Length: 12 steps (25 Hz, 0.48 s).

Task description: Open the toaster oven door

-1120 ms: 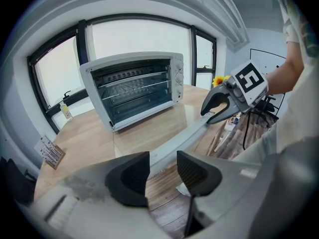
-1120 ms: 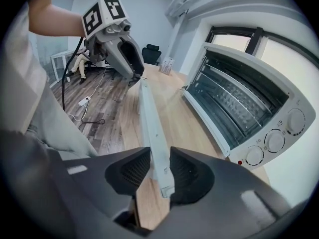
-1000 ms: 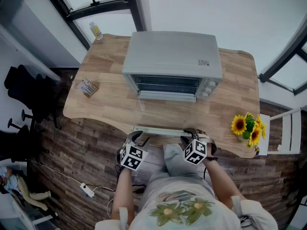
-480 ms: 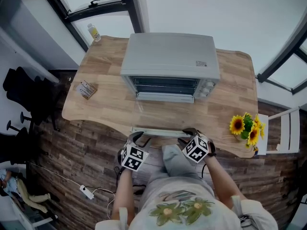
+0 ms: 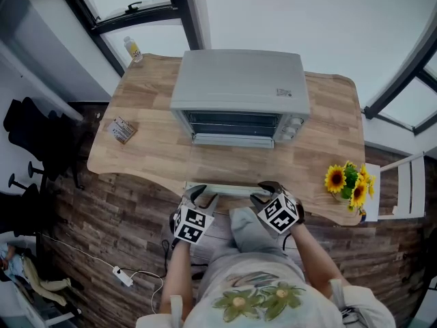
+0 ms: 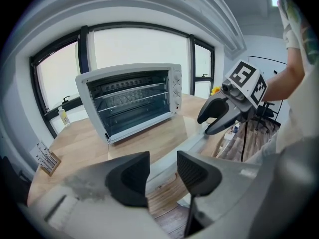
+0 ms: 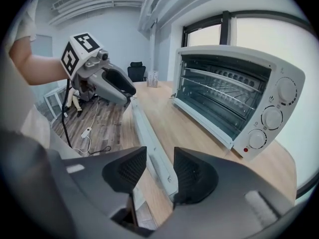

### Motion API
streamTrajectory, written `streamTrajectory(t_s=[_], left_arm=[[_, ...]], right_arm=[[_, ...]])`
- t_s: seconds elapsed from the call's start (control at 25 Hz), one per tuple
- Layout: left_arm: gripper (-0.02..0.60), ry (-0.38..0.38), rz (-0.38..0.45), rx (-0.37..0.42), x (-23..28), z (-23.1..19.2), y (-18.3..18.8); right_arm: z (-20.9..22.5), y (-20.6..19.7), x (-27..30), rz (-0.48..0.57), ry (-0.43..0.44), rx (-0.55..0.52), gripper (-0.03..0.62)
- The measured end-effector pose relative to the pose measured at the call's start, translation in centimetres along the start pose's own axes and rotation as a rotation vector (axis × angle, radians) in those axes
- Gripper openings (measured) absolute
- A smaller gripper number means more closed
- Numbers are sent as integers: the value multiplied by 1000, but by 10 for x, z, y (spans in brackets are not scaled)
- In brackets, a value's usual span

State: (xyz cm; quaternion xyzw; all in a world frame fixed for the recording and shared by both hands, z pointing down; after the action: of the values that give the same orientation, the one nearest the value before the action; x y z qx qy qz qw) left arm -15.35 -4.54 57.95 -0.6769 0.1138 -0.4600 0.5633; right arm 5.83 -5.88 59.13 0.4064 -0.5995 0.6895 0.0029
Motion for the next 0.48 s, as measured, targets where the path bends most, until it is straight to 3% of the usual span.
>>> streamTrajectory(t_s=[0.2,0.36,0.48], left_arm=[[178,35,93,-34,-3,-2,19],[111,96,208,-40,-11,-3,47],[23,103,282,-44,-17,1,66]], right_arm=[[3,17,-11,108,-55,56,128],[4,40,-27,236,-125,111,14],[1,56,-40,331,-158,146,0]])
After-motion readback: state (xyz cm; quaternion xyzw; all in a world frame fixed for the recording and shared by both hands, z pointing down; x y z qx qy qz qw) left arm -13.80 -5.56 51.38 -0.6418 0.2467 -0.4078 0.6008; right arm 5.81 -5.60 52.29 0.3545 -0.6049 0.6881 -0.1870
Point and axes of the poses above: the fingertips, and each gripper's own axes: x forward along the fingers, z to its right, y out of its top, the point moved 8 cm from there along -x, backward along the fingers, and after that the axes turned 14 degrees about z, right-handed, at the moved point
